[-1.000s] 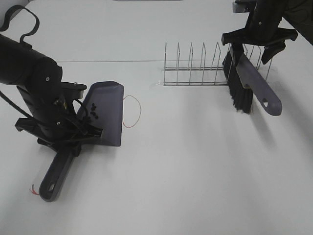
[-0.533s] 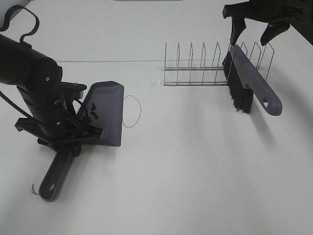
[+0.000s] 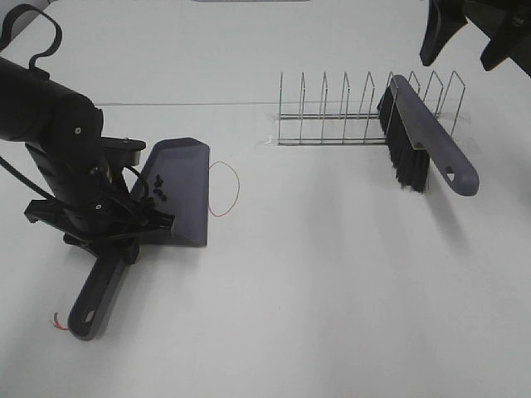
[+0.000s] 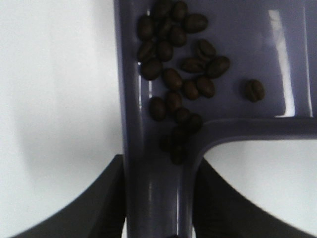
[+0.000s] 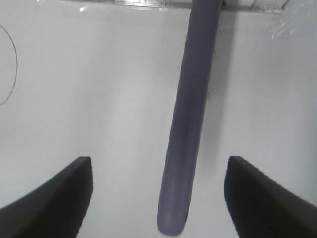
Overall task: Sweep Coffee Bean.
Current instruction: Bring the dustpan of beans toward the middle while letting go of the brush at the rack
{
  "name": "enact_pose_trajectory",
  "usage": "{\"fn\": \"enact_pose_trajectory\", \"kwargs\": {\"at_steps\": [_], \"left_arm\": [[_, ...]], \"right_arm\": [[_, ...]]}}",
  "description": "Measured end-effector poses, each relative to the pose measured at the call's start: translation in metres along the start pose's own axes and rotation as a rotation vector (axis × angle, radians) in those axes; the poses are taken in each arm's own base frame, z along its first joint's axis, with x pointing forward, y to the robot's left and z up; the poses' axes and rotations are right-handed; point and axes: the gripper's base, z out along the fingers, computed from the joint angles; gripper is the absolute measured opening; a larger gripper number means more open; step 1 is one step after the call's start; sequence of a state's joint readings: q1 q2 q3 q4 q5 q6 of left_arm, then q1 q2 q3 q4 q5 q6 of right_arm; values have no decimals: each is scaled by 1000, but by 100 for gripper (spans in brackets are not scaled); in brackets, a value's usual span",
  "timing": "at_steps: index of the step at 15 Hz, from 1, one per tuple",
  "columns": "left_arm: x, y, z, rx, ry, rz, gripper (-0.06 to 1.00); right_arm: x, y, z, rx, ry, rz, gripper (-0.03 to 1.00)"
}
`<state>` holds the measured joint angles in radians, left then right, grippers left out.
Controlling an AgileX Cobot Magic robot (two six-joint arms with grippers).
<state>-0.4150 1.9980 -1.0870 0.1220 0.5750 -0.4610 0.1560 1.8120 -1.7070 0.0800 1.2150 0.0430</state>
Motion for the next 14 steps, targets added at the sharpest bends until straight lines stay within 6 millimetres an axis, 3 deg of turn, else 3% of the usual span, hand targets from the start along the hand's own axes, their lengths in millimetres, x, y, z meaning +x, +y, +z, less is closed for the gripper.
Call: {"fn": "enact_pose_trajectory", "kwargs": {"at_steps": [3,6,9,12,14], "left_arm": [[3,-7,-1,11,5,17,36],[10,-27,-2,40,-4,55,36],[11,-40,-3,90,-35,40,36],[9,-41,-4,109,-64,31,36],[9,-41,-3,110,-62,30,36]], "right_arm": [[41,-2,-16,3,41,-8,71],[89,-4,-38,3,51,-14,71],[151,-7,-51,3,54,-14,71],[185,-9,-54,2,52,-13,71],[197,-10,-57,1,35,-14,71]]}}
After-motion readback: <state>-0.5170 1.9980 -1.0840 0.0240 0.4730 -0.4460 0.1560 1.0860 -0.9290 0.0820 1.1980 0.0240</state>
